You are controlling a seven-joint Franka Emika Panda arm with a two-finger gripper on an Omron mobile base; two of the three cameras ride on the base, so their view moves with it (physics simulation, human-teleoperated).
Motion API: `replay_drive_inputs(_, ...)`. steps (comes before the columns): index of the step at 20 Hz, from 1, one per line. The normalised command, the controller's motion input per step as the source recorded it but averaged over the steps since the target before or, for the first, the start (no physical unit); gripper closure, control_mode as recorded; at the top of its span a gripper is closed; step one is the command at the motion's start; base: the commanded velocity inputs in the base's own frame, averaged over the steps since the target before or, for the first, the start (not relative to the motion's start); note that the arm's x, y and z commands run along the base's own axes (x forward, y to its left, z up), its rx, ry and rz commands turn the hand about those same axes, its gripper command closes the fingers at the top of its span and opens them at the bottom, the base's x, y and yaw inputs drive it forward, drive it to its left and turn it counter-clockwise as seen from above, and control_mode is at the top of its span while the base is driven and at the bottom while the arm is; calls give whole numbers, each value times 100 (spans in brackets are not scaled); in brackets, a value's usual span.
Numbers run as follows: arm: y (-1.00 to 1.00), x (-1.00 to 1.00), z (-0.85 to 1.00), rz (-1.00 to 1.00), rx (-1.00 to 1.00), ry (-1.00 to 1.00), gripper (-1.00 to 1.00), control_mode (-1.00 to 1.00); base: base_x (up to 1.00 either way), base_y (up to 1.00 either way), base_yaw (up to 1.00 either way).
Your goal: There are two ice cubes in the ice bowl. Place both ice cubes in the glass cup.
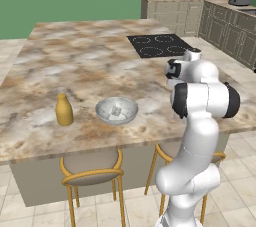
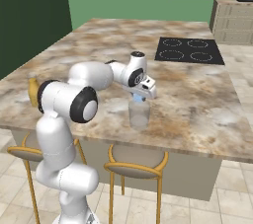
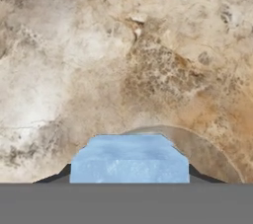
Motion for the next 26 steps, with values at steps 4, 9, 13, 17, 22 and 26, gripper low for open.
replay_drive_inputs(4,-15,17,-7,0,8,0,100,-100,0,0,0)
replay_drive_inputs(9,-5,13,-22,0,0,0,100,-100,0,0,0)
replay_drive_inputs(13,-3,11,-27,0,0,0,100,-100,0,0,0)
replay_drive_inputs(17,-4,7,-13,0,0,0,100,-100,0,0,0)
replay_drive_inputs(22,0,-27,-3,0,0,-1,100,-100,0,0,0)
replay_drive_inputs(26,-1,-42,0,0,0,-6,100,-100,0,0,0)
